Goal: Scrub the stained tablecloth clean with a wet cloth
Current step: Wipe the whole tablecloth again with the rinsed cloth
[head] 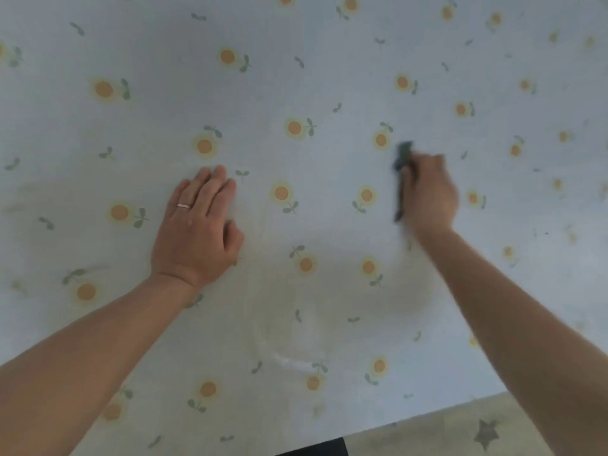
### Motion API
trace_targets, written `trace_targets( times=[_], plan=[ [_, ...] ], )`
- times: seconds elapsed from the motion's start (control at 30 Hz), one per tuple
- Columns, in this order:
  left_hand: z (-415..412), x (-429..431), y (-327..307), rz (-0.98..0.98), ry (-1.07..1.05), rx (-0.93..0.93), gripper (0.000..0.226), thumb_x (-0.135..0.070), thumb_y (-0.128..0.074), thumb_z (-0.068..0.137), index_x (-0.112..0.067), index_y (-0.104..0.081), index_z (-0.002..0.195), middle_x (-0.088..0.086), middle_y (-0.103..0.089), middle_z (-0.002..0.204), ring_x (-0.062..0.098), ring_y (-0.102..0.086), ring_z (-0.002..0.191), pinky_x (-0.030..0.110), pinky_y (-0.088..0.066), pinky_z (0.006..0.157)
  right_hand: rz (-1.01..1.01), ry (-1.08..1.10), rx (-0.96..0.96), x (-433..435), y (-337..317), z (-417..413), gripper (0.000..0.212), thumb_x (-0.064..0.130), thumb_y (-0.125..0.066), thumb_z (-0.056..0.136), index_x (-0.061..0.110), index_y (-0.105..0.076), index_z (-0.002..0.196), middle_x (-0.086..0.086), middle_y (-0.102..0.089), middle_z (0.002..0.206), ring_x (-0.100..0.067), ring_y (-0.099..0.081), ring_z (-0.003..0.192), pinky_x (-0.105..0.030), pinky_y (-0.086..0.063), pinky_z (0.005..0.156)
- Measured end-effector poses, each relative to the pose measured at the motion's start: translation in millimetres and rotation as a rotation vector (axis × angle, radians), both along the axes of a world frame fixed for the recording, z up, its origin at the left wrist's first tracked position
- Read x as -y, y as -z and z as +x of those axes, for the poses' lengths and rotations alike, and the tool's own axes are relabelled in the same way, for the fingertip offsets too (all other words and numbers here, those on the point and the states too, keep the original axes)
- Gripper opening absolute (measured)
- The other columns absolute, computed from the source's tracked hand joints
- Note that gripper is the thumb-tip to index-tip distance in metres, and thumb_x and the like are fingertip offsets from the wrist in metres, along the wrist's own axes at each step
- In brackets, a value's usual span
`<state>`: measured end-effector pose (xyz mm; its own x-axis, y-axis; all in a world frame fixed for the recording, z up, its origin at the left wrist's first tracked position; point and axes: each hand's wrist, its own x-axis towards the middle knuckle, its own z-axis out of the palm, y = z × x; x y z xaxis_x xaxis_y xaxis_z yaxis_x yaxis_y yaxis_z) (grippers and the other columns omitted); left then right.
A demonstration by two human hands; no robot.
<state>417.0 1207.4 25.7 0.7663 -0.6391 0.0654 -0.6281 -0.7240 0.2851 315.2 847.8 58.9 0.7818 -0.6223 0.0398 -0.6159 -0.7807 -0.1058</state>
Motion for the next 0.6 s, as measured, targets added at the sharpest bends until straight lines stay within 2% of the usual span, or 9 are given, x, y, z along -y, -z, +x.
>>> trace_targets(
  times=[0.07,0.13,0.27,0.37,0.43,0.47,0.5,0.6],
  plan=[
    [1,-1,2,-0.014,0.003,0.016,0.064,-0.022,-0.05,0.086,0.001,-0.051,0.146,0.02,-0.044,0.158,0.04,-0.039,0.147,0.054,-0.027,0.123,-0.004,0.266,0.023,44,0,11,0.029,0.036,-0.039,0.104,0.017,-0.055,0.12,-0.008,-0.051,0.123,-0.037,-0.061,0.092,-0.037,-0.038,0.068],
    [-1,-2,3,-0.022,0.007,0.029,0.064,-0.022,-0.05,0.087,0.001,-0.051,0.146,0.02,-0.044,0.157,0.04,-0.04,0.147,0.055,-0.028,0.123,-0.011,0.306,0.035,33,1,10,0.029,0.034,-0.04,0.105,0.015,-0.055,0.121,-0.008,-0.051,0.126,-0.036,-0.061,0.092,-0.036,-0.036,0.066],
    [0,-3,5,-0.021,-0.003,0.029,0.063,-0.023,-0.048,0.088,0.001,-0.05,0.146,0.021,-0.044,0.157,0.041,-0.039,0.147,0.055,-0.026,0.123,0.078,0.065,0.054,-69,9,-35,0.03,0.031,-0.046,0.102,0.017,-0.061,0.125,-0.004,-0.057,0.113,-0.027,-0.062,0.087,-0.031,-0.043,0.062],
    [2,1,2,-0.018,0.0,0.03,0.064,-0.023,-0.046,0.087,0.001,-0.049,0.147,0.021,-0.043,0.158,0.041,-0.038,0.147,0.053,-0.025,0.124,0.188,-0.262,0.044,-135,2,-87,0.031,0.032,-0.049,0.099,0.016,-0.069,0.117,-0.001,-0.062,0.097,-0.022,-0.063,0.081,-0.031,-0.05,0.053],
    [-1,0,4,-0.008,0.009,0.021,0.065,-0.022,-0.048,0.086,0.0,-0.049,0.147,0.02,-0.043,0.158,0.041,-0.037,0.147,0.052,-0.023,0.125,0.179,-0.443,0.026,-133,1,-115,0.029,0.031,-0.052,0.1,0.016,-0.071,0.116,0.0,-0.064,0.094,-0.02,-0.064,0.079,-0.031,-0.05,0.048],
    [-1,-1,5,-0.007,0.01,0.023,0.065,-0.022,-0.049,0.086,0.0,-0.049,0.147,0.02,-0.043,0.158,0.041,-0.037,0.147,0.051,-0.023,0.125,0.153,-0.437,0.018,-117,1,-121,0.028,0.03,-0.052,0.1,0.016,-0.07,0.117,-0.001,-0.063,0.095,-0.021,-0.064,0.078,-0.031,-0.049,0.049],
    [-2,-3,5,-0.013,0.006,0.025,0.064,-0.022,-0.049,0.087,0.0,-0.049,0.147,0.02,-0.043,0.158,0.041,-0.037,0.147,0.052,-0.023,0.125,0.124,-0.347,-0.001,-96,0,-123,0.026,0.03,-0.051,0.101,0.019,-0.067,0.118,-0.003,-0.062,0.098,-0.024,-0.064,0.078,-0.032,-0.048,0.052],
    [0,-3,6,-0.021,0.012,0.027,0.064,-0.022,-0.048,0.087,0.001,-0.049,0.147,0.021,-0.043,0.158,0.041,-0.037,0.148,0.052,-0.023,0.125,0.023,0.193,-0.008,-13,4,-118,0.022,0.032,-0.045,0.104,0.022,-0.055,0.121,-0.007,-0.054,0.115,-0.034,-0.061,0.084,-0.034,-0.04,0.064]
  ],
)
